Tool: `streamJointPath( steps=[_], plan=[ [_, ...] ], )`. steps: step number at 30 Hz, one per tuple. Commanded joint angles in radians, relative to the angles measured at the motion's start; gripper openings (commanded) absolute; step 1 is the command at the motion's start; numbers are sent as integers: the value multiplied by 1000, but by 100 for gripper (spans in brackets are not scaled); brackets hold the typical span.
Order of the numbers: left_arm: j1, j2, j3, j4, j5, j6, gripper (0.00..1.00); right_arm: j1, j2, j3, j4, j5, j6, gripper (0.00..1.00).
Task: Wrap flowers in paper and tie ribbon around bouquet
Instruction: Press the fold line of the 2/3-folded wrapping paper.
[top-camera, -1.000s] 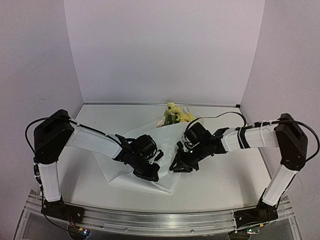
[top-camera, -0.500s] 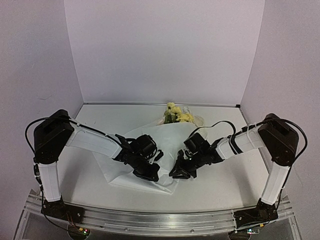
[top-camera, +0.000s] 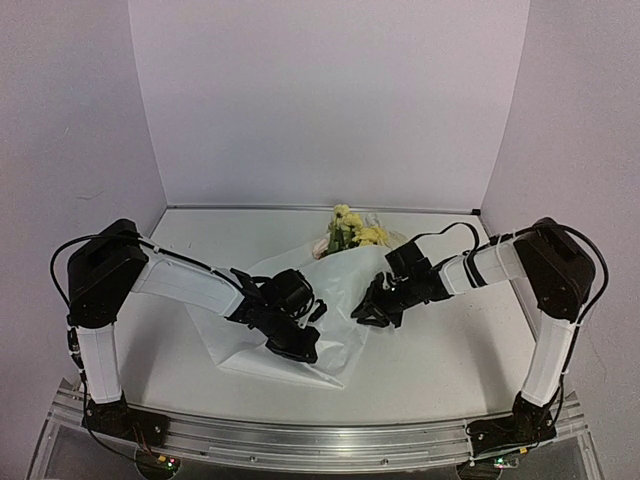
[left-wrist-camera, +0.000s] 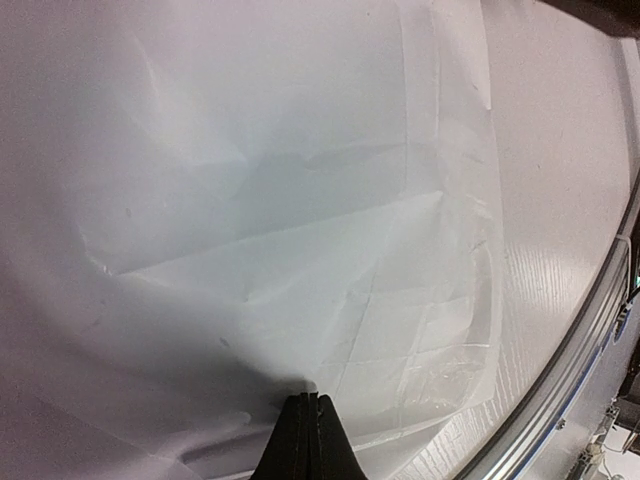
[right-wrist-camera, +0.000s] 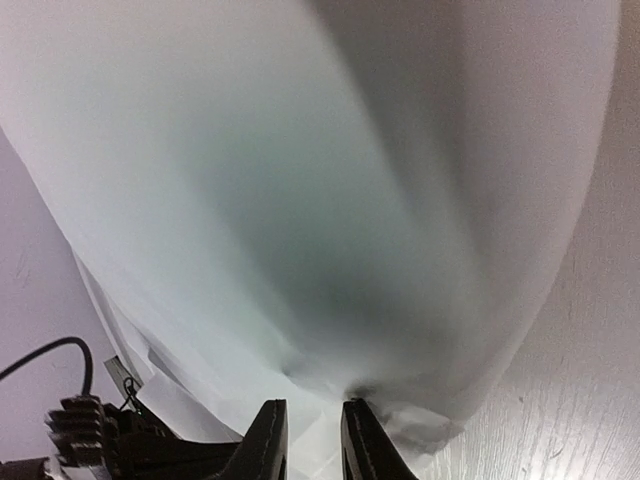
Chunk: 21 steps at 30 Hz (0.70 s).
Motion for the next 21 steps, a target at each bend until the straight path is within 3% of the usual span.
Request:
streamJointPath(
  steps=[1,11,21],
  plan=[
    [-1,17,-8,-45,-35,22,0,-41,46,78,-10,49,7,19],
    [-1,13,-12,-51,-40,27,0,-156,118,210,-144,89,-49,19],
    [-1,9,-5,-59,-44,32,0,-266,252,492,-327,50,-111,21]
  ],
)
